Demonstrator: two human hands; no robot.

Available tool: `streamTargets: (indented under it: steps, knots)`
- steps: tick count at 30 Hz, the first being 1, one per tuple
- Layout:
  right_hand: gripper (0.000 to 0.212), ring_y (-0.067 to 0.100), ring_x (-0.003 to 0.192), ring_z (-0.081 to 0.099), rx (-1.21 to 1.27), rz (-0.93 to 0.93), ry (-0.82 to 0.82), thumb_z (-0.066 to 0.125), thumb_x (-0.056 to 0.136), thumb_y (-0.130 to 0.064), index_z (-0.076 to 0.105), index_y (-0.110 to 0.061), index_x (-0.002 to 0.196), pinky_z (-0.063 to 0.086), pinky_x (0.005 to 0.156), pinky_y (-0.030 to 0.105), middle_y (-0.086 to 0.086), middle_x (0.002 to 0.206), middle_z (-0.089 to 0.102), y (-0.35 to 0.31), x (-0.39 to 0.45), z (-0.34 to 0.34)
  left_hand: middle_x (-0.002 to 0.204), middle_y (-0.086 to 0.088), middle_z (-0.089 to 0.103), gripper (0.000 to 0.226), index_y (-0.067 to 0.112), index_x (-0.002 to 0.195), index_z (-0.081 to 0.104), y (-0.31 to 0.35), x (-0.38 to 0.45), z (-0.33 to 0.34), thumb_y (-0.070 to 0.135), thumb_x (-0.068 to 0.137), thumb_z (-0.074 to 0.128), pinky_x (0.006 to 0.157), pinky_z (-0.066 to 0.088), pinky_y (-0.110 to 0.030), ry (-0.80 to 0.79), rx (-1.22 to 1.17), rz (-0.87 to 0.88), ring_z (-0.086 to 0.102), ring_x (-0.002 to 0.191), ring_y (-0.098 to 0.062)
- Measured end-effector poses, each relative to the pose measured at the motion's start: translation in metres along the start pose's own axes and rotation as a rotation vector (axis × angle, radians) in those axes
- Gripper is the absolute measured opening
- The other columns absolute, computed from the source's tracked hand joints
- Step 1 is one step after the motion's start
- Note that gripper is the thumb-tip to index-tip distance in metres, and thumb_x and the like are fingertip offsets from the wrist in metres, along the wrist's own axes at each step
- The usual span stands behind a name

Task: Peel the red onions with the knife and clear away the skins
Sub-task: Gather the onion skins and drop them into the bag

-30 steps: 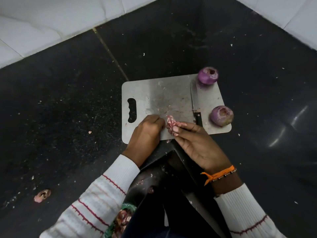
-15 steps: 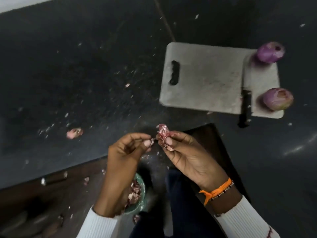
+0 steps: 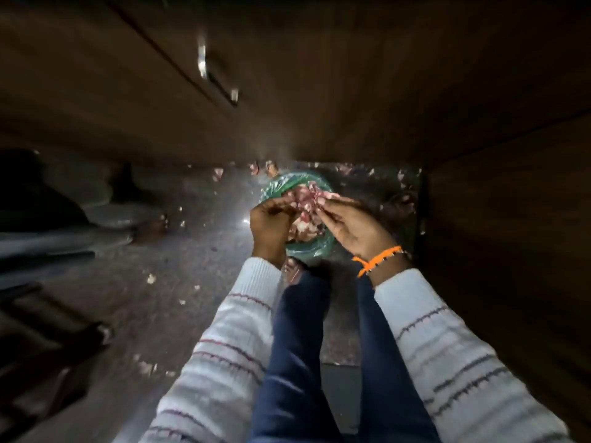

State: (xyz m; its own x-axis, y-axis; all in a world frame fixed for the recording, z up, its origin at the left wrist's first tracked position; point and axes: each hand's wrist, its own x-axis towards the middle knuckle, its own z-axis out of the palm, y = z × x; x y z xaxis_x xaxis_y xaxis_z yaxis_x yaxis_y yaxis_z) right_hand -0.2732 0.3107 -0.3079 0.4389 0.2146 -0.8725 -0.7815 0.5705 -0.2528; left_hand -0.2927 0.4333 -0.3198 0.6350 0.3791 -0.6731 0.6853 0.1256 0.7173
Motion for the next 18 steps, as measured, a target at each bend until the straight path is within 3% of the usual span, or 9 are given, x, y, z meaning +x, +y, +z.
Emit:
streamTargets:
  steps: [3, 5, 8, 9, 11, 14, 18]
  knots:
    - [0.027, 0.008, 0.058, 0.064, -0.119, -0.003, 0.121, 0.043, 0.091, 0.009, 0.053, -0.005, 0.07, 0.053, 0.075, 0.018, -0.003, 0.051, 0.065, 0.041, 0.061, -0.006, 0.074, -0.002, 0.065, 0.022, 0.003, 0.082, 0.068, -0.053, 0.046, -0.011, -0.014, 0.079, 0.056, 0.063, 0.05, -0.019, 0.037, 0.015, -0.128, 0.06, 0.069, -0.012]
    - [0.027, 0.011, 0.066, 0.055, -0.266, -0.01, 0.197, 0.044, 0.091, 0.009, 0.052, -0.006, 0.069, 0.052, 0.074, 0.02, 0.004, 0.064, 0.06, 0.064, 0.097, -0.015, 0.071, 0.0, 0.066, 0.018, -0.004, 0.092, 0.068, -0.082, 0.067, -0.017, -0.012, 0.081, 0.057, 0.057, 0.05, -0.016, 0.029, 0.02, -0.186, 0.059, 0.065, -0.01]
    - [0.014, 0.022, 0.079, 0.057, -0.619, -0.035, 0.32, 0.05, 0.088, 0.0, 0.064, -0.002, 0.091, 0.051, 0.089, 0.04, 0.011, 0.09, 0.063, 0.088, 0.145, -0.027, 0.077, -0.005, 0.064, 0.018, -0.008, 0.098, 0.065, -0.11, 0.085, -0.023, -0.013, 0.083, 0.056, 0.056, 0.049, -0.012, 0.002, -0.011, -0.215, 0.057, 0.067, -0.011]
    - [0.02, 0.025, 0.085, 0.059, -0.683, -0.057, 0.36, 0.051, 0.085, -0.001, 0.067, -0.004, 0.098, 0.051, 0.091, 0.045, 0.013, 0.098, 0.067, 0.093, 0.156, -0.03, 0.08, -0.007, 0.064, 0.017, -0.006, 0.093, 0.066, -0.114, 0.088, -0.025, -0.013, 0.084, 0.054, 0.057, 0.05, -0.012, -0.01, -0.022, -0.22, 0.057, 0.07, -0.013]
    - [0.031, 0.028, 0.088, 0.061, -0.762, -0.084, 0.378, 0.046, 0.082, 0.002, 0.069, -0.01, 0.099, 0.052, 0.088, 0.045, 0.012, 0.094, 0.066, 0.1, 0.169, -0.034, 0.084, -0.011, 0.065, 0.027, 0.008, 0.079, 0.069, -0.121, 0.093, -0.028, -0.012, 0.085, 0.051, 0.064, 0.054, -0.019, -0.027, 0.003, -0.221, 0.059, 0.076, -0.02]
    - [0.032, 0.023, 0.081, 0.057, -0.926, -0.148, 0.388, 0.044, 0.082, 0.004, 0.071, -0.002, 0.099, 0.052, 0.079, 0.039, 0.013, 0.086, 0.067, 0.103, 0.175, -0.038, 0.08, -0.011, 0.068, 0.044, 0.018, 0.057, 0.071, -0.128, 0.102, -0.033, -0.013, 0.082, 0.053, 0.09, 0.052, -0.045, -0.011, 0.074, -0.199, 0.061, 0.086, -0.028]
    - [0.019, 0.029, 0.076, 0.064, -0.931, -0.25, 0.46, 0.054, 0.077, 0.008, 0.072, 0.001, 0.079, 0.056, 0.078, 0.045, 0.023, 0.088, 0.071, 0.101, 0.172, -0.038, 0.081, -0.014, 0.071, 0.031, 0.019, 0.058, 0.069, -0.123, 0.107, -0.034, -0.006, 0.075, 0.061, 0.088, 0.052, -0.051, 0.021, 0.159, -0.199, 0.065, 0.084, -0.032]
